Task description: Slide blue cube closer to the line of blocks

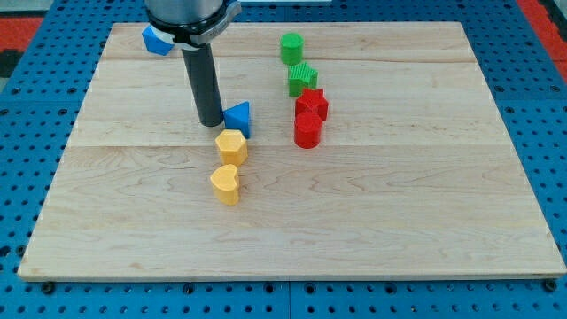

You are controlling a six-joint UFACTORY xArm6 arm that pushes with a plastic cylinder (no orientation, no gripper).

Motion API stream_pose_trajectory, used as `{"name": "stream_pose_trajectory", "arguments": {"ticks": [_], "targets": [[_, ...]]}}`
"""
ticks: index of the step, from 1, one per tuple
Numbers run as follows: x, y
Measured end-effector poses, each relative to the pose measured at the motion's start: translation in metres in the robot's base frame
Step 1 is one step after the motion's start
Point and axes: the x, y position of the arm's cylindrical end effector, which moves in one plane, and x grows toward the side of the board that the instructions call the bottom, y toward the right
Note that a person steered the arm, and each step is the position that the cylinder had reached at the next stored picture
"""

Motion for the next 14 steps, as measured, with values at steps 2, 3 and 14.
{"name": "stream_pose_trajectory", "arguments": {"ticks": [2,3,14], "targets": [[-0.058,-0.104],[-0.058,-0.105],[-0.178,-0.151]]}}
